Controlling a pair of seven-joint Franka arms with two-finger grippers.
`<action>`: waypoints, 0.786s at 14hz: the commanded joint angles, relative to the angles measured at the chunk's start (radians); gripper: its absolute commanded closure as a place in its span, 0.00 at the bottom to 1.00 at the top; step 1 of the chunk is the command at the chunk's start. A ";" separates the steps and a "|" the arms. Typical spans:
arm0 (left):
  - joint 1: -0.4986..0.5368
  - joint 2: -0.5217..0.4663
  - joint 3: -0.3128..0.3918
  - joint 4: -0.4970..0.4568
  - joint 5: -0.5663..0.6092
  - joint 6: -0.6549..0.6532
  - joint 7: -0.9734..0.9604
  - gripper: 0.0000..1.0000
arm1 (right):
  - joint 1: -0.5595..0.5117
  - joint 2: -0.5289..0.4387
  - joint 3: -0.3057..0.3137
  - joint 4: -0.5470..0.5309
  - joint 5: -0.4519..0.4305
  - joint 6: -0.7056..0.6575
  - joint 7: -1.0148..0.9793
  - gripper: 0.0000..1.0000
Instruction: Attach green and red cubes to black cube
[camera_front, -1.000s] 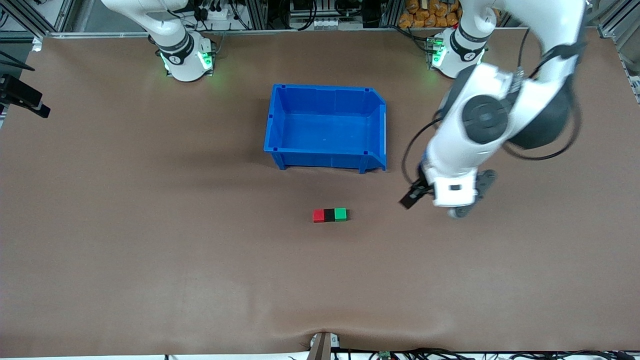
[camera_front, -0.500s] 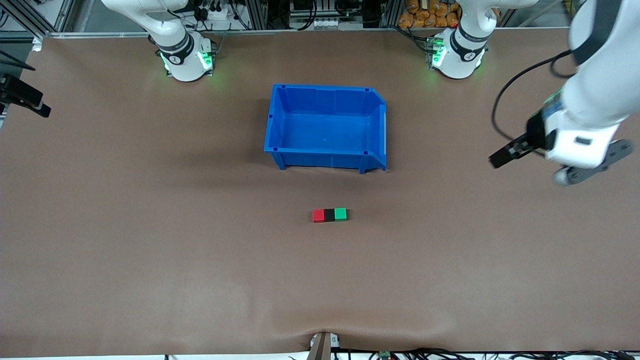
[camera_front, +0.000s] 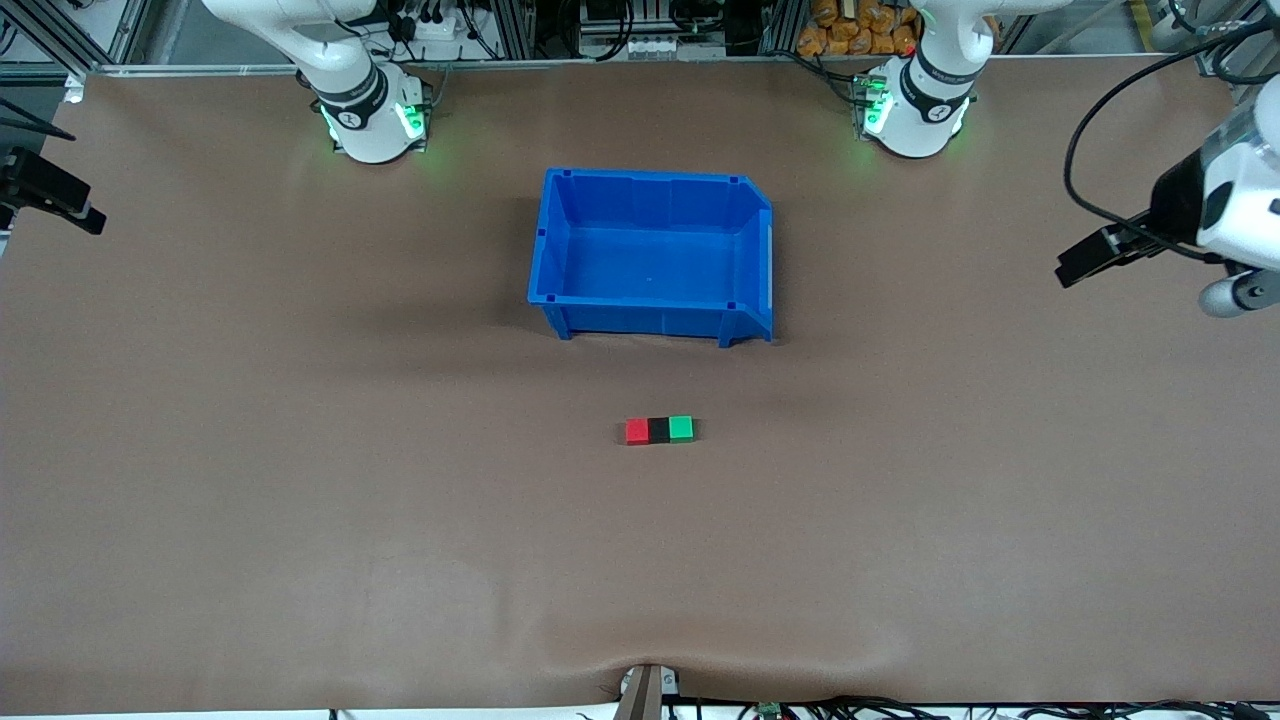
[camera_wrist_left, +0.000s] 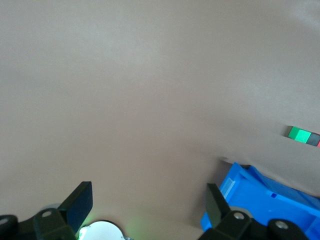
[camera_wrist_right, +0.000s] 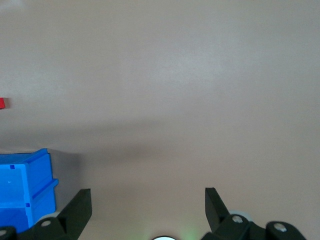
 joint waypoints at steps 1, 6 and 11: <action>0.012 -0.055 -0.005 -0.045 0.017 -0.001 0.066 0.00 | 0.009 -0.003 -0.009 0.009 -0.005 -0.009 -0.006 0.00; 0.033 -0.103 -0.003 -0.082 0.020 0.004 0.167 0.00 | 0.015 -0.003 -0.011 0.009 -0.006 -0.009 -0.005 0.00; 0.024 -0.175 -0.006 -0.174 0.022 0.025 0.175 0.00 | 0.009 -0.001 -0.011 0.009 -0.005 -0.009 -0.006 0.00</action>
